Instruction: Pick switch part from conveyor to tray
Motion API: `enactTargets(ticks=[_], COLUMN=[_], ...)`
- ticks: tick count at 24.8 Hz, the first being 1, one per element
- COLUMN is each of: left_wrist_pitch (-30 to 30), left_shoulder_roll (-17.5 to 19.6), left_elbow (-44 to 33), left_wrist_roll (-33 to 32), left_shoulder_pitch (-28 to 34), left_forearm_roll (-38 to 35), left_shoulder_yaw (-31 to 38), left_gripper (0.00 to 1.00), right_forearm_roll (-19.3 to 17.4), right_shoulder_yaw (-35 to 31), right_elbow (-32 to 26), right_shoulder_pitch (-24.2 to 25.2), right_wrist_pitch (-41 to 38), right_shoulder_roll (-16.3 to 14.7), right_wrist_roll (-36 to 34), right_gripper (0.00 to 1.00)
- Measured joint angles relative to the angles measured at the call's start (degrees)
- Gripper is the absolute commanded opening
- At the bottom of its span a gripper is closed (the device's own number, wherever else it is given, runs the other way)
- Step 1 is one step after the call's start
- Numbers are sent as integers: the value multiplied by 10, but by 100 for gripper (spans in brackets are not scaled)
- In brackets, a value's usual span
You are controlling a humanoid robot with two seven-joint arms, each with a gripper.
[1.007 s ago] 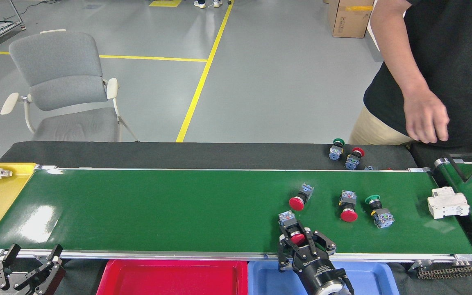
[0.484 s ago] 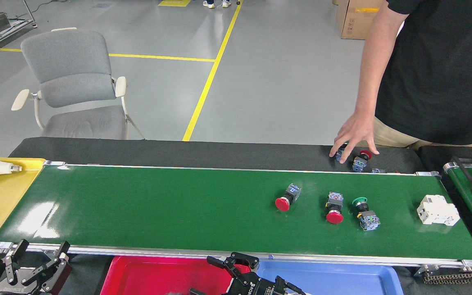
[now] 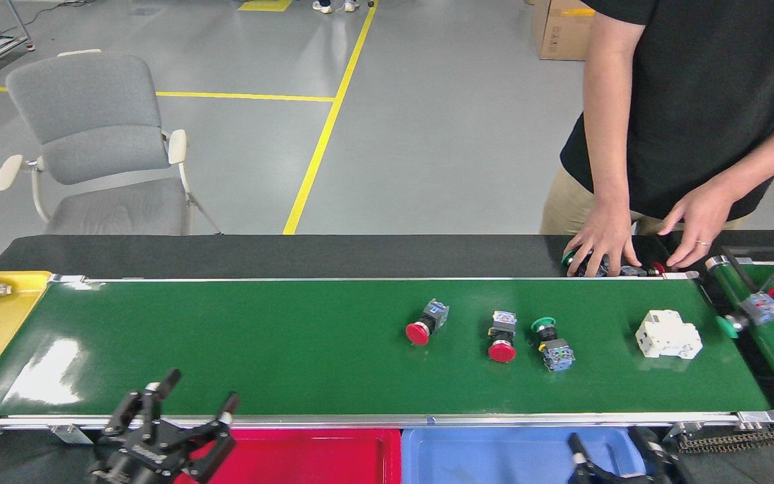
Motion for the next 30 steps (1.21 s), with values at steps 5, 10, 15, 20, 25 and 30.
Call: enactTargets(ticks=[5, 10, 15, 20, 25, 30], left_wrist_pitch=[8, 20, 29, 41, 47, 68], left_shoulder_roll=[-95, -114, -114, -114, -114, -113], left_elbow=[46, 132, 209, 287, 317, 352], left_wrist_roll=[-24, -50, -55, -56, -56, -56], left_shoulder_pitch=[-86, -167, -211, -254, -277, -291], left_forearm_roll=[-109, -118, -118, -118, -111, -111], left_shoulder_yaw=[-63, -75, -76, -73, -71, -71], left_gripper=[100, 100, 100, 100, 96, 72], right_forearm_roll=[18, 85, 101, 100, 95, 95], right_shoulder_yaw=[15, 110, 245, 348, 379, 389], right_elbow=[4, 71, 187, 294, 307, 305], right_shoulder_pitch=[-44, -148, -261, -340, -344, -345], right_wrist_pitch=[14, 41, 149, 241, 263, 260], right_shoulder_roll=[0, 0, -14, -17, -17, -19], right_wrist_roll=[-1, -2, 0, 2, 15, 18], right_gripper=[100, 100, 100, 88, 21, 7])
